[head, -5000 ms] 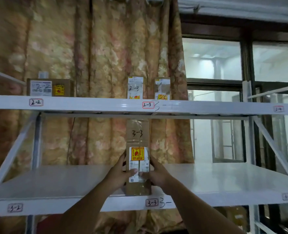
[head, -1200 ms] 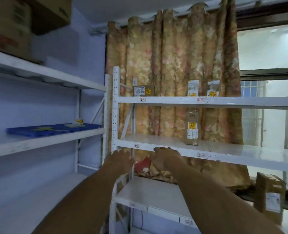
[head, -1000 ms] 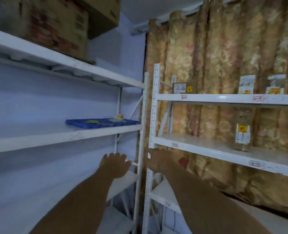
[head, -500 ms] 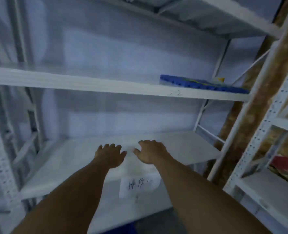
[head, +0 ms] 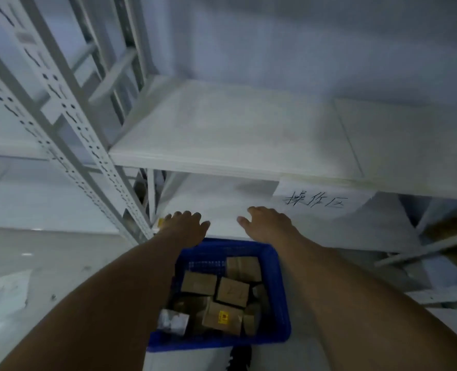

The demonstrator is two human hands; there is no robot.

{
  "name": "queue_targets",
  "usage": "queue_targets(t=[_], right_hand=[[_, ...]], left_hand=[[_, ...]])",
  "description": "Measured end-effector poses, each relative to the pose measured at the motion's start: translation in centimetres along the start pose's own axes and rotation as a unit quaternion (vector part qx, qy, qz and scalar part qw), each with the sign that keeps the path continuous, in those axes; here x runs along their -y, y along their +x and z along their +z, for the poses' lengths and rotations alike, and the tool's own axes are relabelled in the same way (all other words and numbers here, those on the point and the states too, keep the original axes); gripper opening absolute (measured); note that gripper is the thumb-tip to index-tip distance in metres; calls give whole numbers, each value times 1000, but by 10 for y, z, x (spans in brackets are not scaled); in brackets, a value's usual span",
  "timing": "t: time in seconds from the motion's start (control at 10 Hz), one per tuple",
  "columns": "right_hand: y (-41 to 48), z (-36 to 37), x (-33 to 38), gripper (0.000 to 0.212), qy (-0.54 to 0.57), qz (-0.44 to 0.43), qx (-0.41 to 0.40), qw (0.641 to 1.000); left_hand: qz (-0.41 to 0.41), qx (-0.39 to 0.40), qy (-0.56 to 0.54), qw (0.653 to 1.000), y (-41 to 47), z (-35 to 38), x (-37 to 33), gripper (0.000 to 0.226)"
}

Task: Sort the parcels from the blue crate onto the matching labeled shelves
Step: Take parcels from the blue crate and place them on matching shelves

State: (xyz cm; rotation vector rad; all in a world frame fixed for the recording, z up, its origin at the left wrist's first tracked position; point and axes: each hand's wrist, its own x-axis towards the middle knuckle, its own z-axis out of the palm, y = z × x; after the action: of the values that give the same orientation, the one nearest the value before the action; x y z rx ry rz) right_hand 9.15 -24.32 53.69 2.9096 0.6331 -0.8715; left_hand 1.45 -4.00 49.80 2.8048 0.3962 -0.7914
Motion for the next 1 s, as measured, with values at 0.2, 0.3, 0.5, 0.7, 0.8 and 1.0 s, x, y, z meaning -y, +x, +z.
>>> queue_targets(t=[0.2, 0.3, 0.5, 0.7, 0.8, 1.0], right_hand=[[95, 134, -29, 73, 53, -14, 140, 989], [122, 188, -38, 71, 70, 1, 187, 980], [167, 294, -30, 67, 61, 29, 247, 967], [242, 393, 12, 62, 89, 47, 255, 962], [273, 428, 28, 60, 103, 54, 236, 965], [327, 500, 42, 60, 54, 56, 217, 973]], left_hand=[[-63, 126, -37, 989, 57, 135, 21, 49], [-93, 150, -86, 981, 78, 193, 30, 53], [-176, 190, -168, 951, 134, 361, 64, 73], [-227, 205, -318, 897, 172, 419, 97, 45], [-274, 162, -402, 859, 202, 461, 117, 55], [-278, 147, -490, 813, 257, 524, 128, 52]])
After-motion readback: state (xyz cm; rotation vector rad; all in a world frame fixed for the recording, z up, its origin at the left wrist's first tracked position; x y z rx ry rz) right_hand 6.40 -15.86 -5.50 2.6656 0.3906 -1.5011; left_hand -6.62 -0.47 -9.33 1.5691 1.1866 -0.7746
